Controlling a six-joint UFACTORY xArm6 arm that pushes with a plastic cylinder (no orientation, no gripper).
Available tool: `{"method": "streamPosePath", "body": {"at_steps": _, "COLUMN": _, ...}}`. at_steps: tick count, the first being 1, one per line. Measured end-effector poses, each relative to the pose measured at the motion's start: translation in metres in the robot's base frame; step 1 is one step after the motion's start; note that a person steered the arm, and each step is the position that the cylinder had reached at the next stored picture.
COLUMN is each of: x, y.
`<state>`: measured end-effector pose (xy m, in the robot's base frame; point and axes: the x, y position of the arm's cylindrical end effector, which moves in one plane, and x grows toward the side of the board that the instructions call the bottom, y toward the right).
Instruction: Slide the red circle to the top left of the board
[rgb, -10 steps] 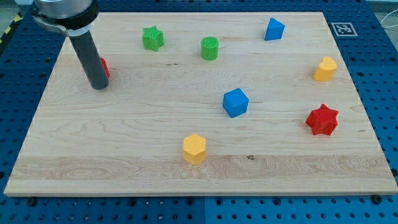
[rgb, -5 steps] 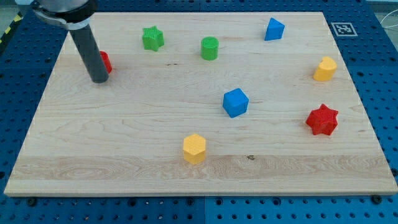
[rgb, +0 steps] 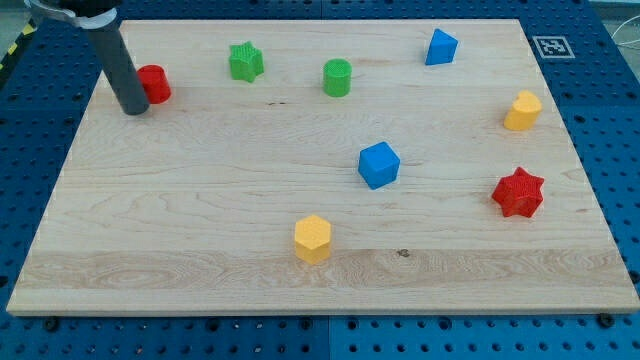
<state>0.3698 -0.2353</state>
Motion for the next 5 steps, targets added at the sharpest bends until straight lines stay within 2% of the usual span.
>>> {"method": "streamPosePath", "body": {"at_steps": 4, "x": -0.023, "y": 0.012}}
{"method": "streamPosePath", "body": {"at_steps": 5, "x": 0.008, "y": 0.000}}
